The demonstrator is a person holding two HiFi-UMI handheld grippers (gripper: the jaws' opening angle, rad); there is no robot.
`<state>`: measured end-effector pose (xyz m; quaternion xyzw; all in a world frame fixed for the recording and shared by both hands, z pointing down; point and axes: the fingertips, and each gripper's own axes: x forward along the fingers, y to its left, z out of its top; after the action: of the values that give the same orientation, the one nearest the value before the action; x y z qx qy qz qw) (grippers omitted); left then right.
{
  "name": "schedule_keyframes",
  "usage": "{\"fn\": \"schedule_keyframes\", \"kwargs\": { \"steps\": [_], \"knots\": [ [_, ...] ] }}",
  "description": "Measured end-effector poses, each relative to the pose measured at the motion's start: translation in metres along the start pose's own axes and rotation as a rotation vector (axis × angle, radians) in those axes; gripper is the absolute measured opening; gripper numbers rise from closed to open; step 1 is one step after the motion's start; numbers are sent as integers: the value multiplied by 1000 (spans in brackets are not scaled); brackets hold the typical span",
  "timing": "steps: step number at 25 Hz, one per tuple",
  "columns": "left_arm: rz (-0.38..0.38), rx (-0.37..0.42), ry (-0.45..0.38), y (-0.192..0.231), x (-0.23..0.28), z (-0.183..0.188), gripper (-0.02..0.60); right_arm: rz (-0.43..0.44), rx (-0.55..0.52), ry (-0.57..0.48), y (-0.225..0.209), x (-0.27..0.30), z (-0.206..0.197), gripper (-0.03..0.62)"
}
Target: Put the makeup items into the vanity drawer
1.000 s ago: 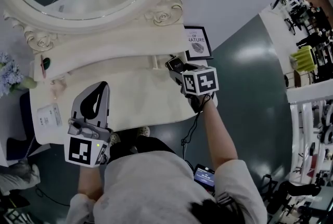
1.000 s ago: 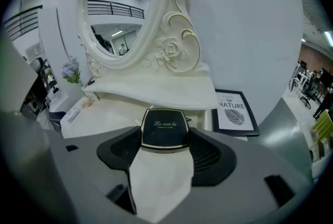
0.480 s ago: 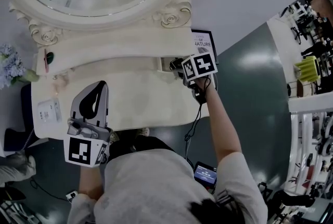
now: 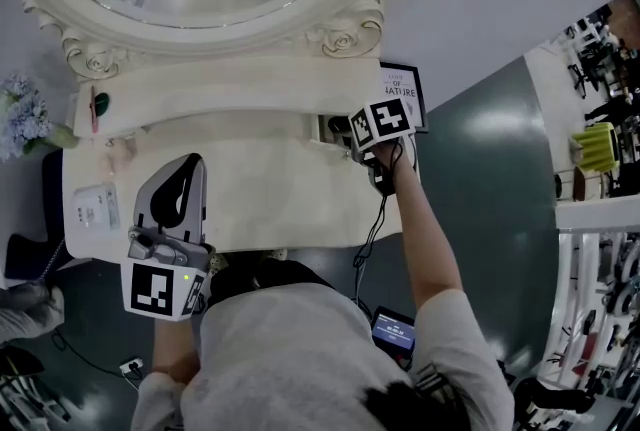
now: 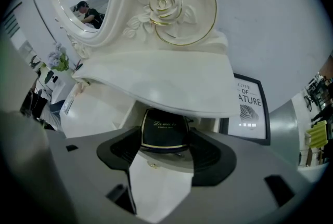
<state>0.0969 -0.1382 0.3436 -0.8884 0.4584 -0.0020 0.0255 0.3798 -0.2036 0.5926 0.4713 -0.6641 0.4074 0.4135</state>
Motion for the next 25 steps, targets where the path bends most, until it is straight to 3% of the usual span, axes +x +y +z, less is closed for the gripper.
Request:
{"fn": "schedule_keyframes", "kwargs": {
  "steps": [11, 25],
  "knots": [
    [45, -4, 5, 11, -6, -3, 6, 15, 116, -85, 7, 13, 1, 301],
    [57, 8, -5, 25, -28, 2, 6, -33, 85, -165, 8, 10, 4, 301]
  ]
}}
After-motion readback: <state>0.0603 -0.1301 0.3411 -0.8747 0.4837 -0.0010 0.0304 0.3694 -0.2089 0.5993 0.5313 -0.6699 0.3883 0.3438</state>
